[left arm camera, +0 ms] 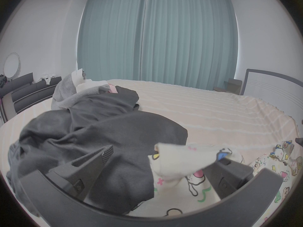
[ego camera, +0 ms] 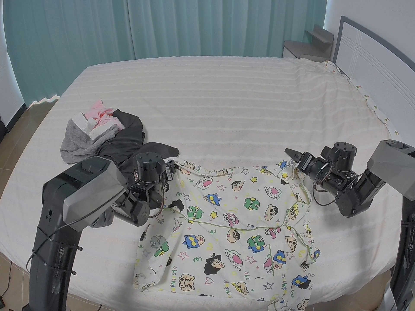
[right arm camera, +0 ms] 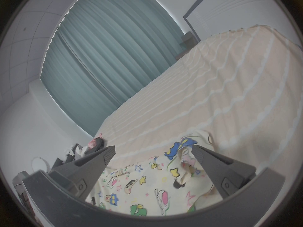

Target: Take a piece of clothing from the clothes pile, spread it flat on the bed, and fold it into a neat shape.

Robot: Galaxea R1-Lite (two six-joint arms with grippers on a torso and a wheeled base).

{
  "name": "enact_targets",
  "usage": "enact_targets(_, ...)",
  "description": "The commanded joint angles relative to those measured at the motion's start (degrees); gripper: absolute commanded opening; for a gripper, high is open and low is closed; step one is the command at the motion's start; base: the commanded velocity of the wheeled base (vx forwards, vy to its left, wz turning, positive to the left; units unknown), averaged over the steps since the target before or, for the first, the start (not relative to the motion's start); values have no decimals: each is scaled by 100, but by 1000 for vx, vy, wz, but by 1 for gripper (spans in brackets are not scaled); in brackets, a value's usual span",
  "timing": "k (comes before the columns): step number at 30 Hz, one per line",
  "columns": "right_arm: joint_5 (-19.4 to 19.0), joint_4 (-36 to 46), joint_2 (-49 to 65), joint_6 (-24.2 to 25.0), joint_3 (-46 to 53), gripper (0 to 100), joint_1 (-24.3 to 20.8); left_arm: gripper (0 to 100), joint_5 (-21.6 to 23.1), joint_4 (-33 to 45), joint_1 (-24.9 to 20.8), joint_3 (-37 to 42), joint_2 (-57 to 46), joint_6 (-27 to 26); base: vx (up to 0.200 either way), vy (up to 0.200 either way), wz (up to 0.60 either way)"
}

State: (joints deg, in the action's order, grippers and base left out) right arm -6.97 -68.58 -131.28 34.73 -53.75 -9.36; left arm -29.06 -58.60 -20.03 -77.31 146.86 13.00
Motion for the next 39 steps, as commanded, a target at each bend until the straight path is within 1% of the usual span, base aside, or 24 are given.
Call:
enact_targets(1, -199, 144, 419, 113, 251, 100, -4, 100, 6, 147, 157, 234, -562, 19, 0, 0, 0)
enact_targets(2, -190, 328, 481, 122, 268, 100, -4, 100, 6, 156, 236, 234, -624, 19, 0, 0, 0)
enact_targets(6, -243, 618, 841, 201, 409, 100, 110, 100, 32, 376, 368, 261, -826, 10, 0, 0, 0)
enact_targets(10, -463, 671, 1157, 245, 796, 100, 224, 100, 190, 674, 438, 278, -1124, 98, 0, 0, 0)
enact_targets(13, -656, 653, 1351, 253, 1033, 100, 295, 100, 243, 789, 447, 296, -1265, 274, 0, 0, 0)
enact_targets(14, -770, 636, 1483, 253, 1182, 100, 383, 100, 270, 921, 456, 366, -1397, 432, 0, 0, 0)
enact_targets(15, -779, 636, 1500, 253, 1191, 100, 391, 100, 278, 929, 465, 375, -1415, 450, 0, 0, 0)
enact_targets(17, -797, 689, 1676, 253, 1288, 100, 532, 100, 375, 1008, 526, 691, -1687, 599, 0, 0, 0)
enact_targets(19, -894, 812, 1852, 245, 1525, 100, 796, 100, 797, 1008, 544, 1412, -2267, 819, 0, 0, 0)
enact_targets(21, -1140, 899, 1948, 245, 1789, 100, 1015, 100, 1210, 1017, 553, 2045, -2803, 1109, 0, 0, 0)
enact_targets(23, -1597, 952, 2036, 245, 2149, 100, 1261, 100, 1746, 1026, 544, 2827, -3462, 1328, 0, 0, 0)
enact_targets(24, -1799, 952, 2045, 245, 2307, 100, 1341, 100, 1931, 1026, 544, 3161, -3744, 1399, 0, 0, 0)
enact_targets(25, -1825, 952, 2045, 245, 2334, 100, 1358, 100, 1948, 1026, 544, 3214, -3788, 1408, 0, 0, 0)
enact_targets(26, -2071, 943, 1992, 236, 2597, 100, 1446, 100, 2150, 1017, 526, 3820, -4306, 1522, 0, 0, 0)
enact_targets(28, -2221, 917, 1746, 201, 2879, 100, 1472, 100, 2203, 1017, 482, 4620, -5053, 1821, 0, 0, 0)
enact_targets(29, -2221, 917, 1746, 201, 2879, 100, 1472, 100, 2203, 1017, 482, 4620, -5053, 1821, 0, 0, 0)
enact_targets(31, -2229, 873, 1403, 166, 2993, 100, 1472, 100, 2212, 1017, 438, 5121, -5660, 2155, 0, 0, 0)
enact_targets(32, -2238, 873, 1342, 157, 3011, 100, 1472, 100, 2212, 1017, 438, 5209, -5765, 2199, 0, 0, 0)
enact_targets(33, -2265, 847, 1157, 104, 3028, 100, 1464, 100, 2212, 1026, 403, 5481, -6108, 2348, 0, 0, 0)
enact_targets(35, -2379, 768, 938, -1, 3046, 100, 1455, 100, 2212, 1035, 333, 5833, -6503, 2462, 0, 0, 0)
enact_targets(39, -2669, 583, 771, -89, 3178, 100, 1455, 100, 2212, 1035, 157, 6255, -7136, 2682, 0, 0, 0)
